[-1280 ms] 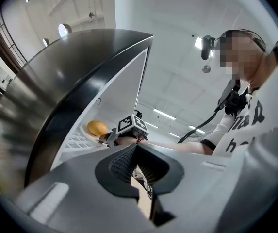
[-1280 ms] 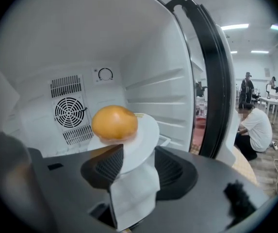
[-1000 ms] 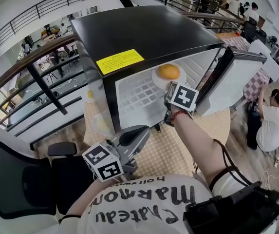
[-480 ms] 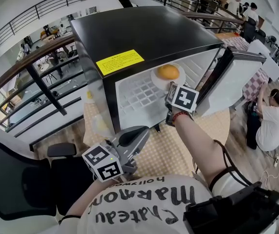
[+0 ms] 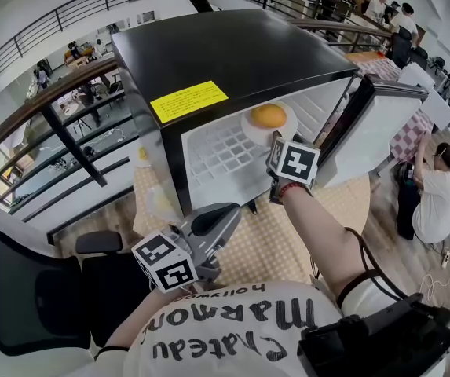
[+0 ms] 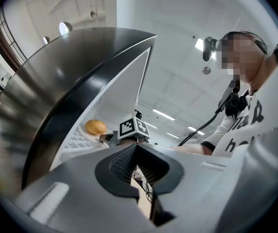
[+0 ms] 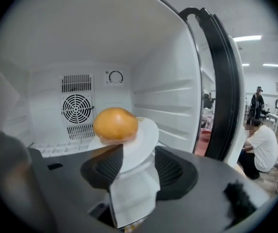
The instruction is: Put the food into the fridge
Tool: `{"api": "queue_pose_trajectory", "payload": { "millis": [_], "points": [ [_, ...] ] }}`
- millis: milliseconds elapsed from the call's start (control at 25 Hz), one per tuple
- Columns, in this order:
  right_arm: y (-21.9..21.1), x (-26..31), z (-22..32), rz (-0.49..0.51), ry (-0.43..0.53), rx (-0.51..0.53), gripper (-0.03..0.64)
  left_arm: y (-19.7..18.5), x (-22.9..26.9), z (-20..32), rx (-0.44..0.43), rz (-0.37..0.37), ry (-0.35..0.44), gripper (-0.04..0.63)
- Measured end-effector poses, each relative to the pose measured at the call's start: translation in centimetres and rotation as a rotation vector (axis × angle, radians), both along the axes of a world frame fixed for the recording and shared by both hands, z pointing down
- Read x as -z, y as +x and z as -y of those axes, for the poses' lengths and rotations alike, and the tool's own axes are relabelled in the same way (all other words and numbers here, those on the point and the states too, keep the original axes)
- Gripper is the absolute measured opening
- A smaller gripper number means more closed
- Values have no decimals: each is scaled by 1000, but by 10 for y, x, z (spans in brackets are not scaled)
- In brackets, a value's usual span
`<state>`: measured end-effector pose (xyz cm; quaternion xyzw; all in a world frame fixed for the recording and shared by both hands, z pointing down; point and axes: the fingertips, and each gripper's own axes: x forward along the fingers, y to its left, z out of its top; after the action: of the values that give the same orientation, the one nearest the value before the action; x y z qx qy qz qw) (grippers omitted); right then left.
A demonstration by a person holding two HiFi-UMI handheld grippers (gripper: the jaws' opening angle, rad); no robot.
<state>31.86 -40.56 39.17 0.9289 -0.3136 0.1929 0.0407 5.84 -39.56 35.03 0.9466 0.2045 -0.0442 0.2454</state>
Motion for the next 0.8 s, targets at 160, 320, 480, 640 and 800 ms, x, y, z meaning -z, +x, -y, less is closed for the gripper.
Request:
{"api": "queue_pose_trajectory", "payload": {
  "millis": [160, 320, 480, 640, 800],
  "points": [
    [1, 0, -1, -1, -8, -11, 213, 3, 1, 0, -2, 1, 0, 5],
    [1, 0, -5, -37, -41, -34, 216, 3, 2, 0, -1, 2, 1, 5],
    [-1, 3, -1, -51, -55, -12, 218, 2, 4, 2, -2, 4, 1, 5],
    [-5, 4, -3, -53, -53, -14, 218, -1, 4, 1, -3, 5, 1, 5],
    [-6, 14, -13, -55, 7, -30, 218, 0, 4, -1, -14, 9, 8, 5]
  ]
}}
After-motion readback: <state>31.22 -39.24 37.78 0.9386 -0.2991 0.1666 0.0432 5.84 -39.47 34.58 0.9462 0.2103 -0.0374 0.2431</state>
